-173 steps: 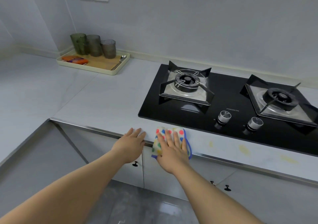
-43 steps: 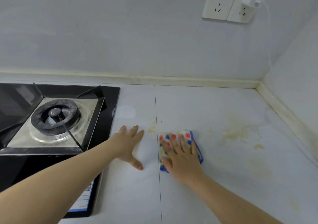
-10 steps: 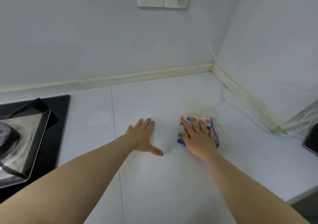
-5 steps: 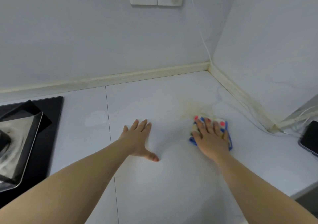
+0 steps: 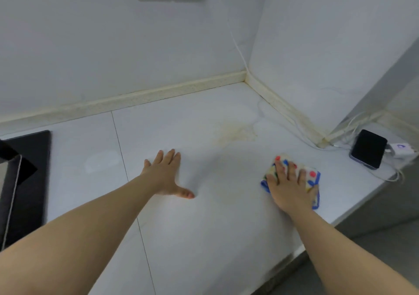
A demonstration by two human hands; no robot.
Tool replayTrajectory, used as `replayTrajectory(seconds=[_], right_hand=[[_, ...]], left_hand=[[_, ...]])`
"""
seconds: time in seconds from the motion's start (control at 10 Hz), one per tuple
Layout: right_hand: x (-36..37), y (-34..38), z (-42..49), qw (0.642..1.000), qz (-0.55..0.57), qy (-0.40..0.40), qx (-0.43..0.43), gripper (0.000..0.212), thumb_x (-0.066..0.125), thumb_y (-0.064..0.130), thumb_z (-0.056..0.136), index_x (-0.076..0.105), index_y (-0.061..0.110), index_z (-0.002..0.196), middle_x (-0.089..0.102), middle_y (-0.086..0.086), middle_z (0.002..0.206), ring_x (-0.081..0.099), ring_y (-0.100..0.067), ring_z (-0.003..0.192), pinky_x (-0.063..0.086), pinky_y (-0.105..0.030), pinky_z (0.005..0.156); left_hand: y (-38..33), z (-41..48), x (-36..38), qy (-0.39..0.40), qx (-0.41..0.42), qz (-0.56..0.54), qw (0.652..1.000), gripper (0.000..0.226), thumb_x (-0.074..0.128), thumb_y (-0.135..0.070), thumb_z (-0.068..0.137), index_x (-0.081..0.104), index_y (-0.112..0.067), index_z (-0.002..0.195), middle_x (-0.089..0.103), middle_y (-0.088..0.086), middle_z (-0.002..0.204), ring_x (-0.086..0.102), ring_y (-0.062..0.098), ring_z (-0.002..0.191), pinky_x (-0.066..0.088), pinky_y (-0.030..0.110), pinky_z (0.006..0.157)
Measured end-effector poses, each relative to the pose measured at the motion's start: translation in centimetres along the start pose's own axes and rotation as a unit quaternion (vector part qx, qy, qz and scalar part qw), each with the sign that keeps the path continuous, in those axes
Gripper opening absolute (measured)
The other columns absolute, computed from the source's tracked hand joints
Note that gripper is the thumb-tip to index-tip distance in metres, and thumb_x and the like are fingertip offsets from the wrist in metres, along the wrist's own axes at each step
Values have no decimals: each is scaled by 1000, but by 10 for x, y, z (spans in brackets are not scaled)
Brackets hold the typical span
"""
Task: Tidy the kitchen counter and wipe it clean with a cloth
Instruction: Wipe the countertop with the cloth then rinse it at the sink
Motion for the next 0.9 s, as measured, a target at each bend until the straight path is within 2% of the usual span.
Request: replayTrajectory(seconds=[0.2,0.3,0.4,0.5,0.6,0.7,0.8,0.9], right_hand=[[32,70,-48,987,-41,12,-153,57,19,49,99,-10,44,147,-14,10,159,-13,-21,147,-7,-57,113],[17,32,-33,997,-16,8,-78,56,19,51,98,-8,47,146,-11,13,159,-11,-18,147,-5,-61,113],[10,6,-28,1000,2,8,7,56,15,51,98,-12,42,147,-14,8,159,-13,-23,147,-5,-65,111],[22,46,-45,998,-17,8,-62,56,15,48,99,-11,39,148,-15,5,159,-15,-26,147,-6,-64,111],[33,68,-54,988,-46,6,-145,57,19,50,98,-8,44,147,-13,10,159,-13,-22,147,-7,-61,112],[22,26,-42,996,-32,11,-84,57,19,52,98,-10,45,146,-12,11,159,-12,-20,147,-4,-60,113],[11,-20,-46,1000,-10,3,18,57,16,49,99,-12,40,147,-14,8,159,-12,-22,147,-5,-61,114],[19,-6,-69,1000,6,2,20,57,15,47,99,-13,39,148,-15,7,159,-15,-24,147,-8,-61,113]], left_hand=[[-1,-3,-1,0,8,9,1000,126,59,-76,67,-12,-16,150,-18,-1,158,-16,26,146,2,54,117],[-2,-6,0,0,13,14,1000,123,57,-76,68,-12,-15,151,-17,0,158,-15,26,146,3,53,117],[-3,-7,0,0,14,20,1000,122,55,-75,70,-13,-14,150,-18,1,158,-15,27,146,3,54,117],[-4,-8,0,-1,15,24,1000,121,55,-75,71,-13,-13,150,-18,2,158,-15,27,146,4,54,117],[-4,-8,-1,-3,16,24,1000,121,55,-75,71,-13,-13,150,-18,1,158,-15,27,146,4,54,117],[-4,-8,0,-7,16,26,1000,121,54,-75,71,-12,-13,150,-17,1,158,-15,27,146,5,54,117],[-4,-7,0,-9,15,32,999,121,53,-76,71,-12,-13,150,-16,1,159,-14,28,146,6,54,117],[-5,-7,0,-10,18,34,999,120,53,-76,71,-11,-13,150,-15,1,159,-12,28,146,8,54,116]])
Point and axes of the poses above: each hand's wrist, its own z-axis towards the middle knuckle, its own x-axis out of the palm, y = z × x, the point moved 8 cm from there along z, towards the middle knuckle
